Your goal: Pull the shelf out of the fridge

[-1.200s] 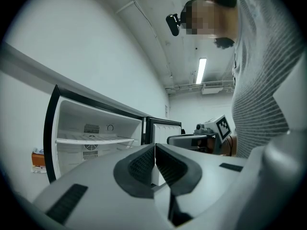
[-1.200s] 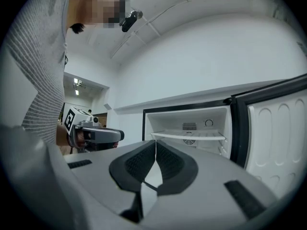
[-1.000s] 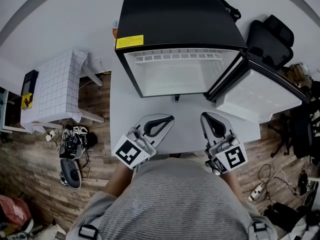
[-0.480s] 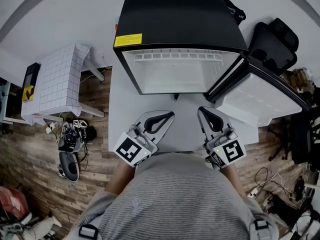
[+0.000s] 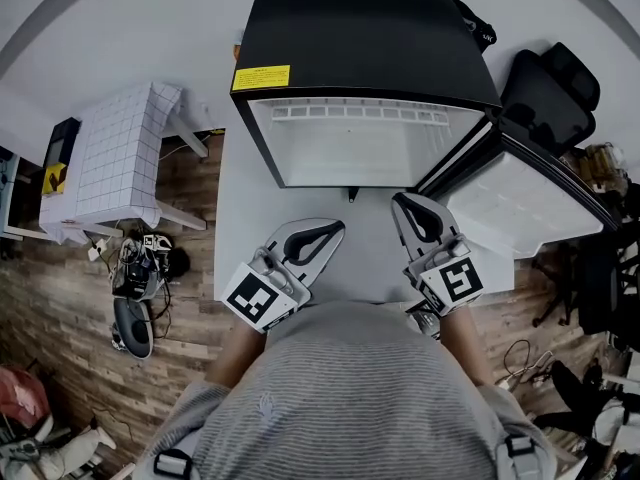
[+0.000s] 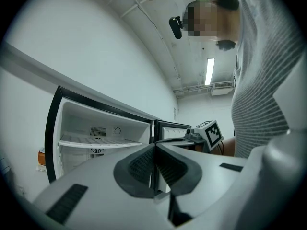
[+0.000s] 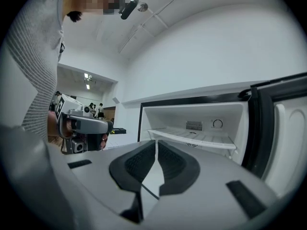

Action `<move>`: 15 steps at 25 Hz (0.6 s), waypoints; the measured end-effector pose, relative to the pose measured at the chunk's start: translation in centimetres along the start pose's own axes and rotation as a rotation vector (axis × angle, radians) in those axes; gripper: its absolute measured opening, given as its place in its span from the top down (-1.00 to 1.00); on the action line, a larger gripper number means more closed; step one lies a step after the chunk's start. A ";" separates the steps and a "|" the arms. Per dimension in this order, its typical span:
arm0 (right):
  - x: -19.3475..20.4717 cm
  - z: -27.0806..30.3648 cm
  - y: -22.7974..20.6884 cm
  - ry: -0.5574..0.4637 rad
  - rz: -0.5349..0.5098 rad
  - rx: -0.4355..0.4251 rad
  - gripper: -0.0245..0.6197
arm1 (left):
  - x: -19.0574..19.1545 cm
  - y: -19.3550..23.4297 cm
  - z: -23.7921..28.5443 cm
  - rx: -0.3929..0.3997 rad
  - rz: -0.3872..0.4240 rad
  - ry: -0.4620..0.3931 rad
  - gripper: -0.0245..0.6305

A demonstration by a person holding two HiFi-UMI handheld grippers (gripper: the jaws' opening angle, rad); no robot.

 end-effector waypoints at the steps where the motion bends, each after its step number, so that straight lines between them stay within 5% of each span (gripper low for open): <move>1: -0.1 0.2 0.0 0.001 -0.005 -0.004 0.88 | 0.0 0.1 -0.1 -0.003 -0.001 0.004 0.89; 15: -0.4 1.4 -0.1 0.014 -0.062 0.008 0.88 | 0.4 0.3 -0.5 -0.001 -0.004 0.029 0.89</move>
Point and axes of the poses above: the fingertips, and each gripper's own axes: z forward along the fingers, y to its left, x out of its underside, the point moved 8 cm from there along -z, backward along the fingers, and after that the axes turned 3 degrees about -y, right-handed, at the moved point
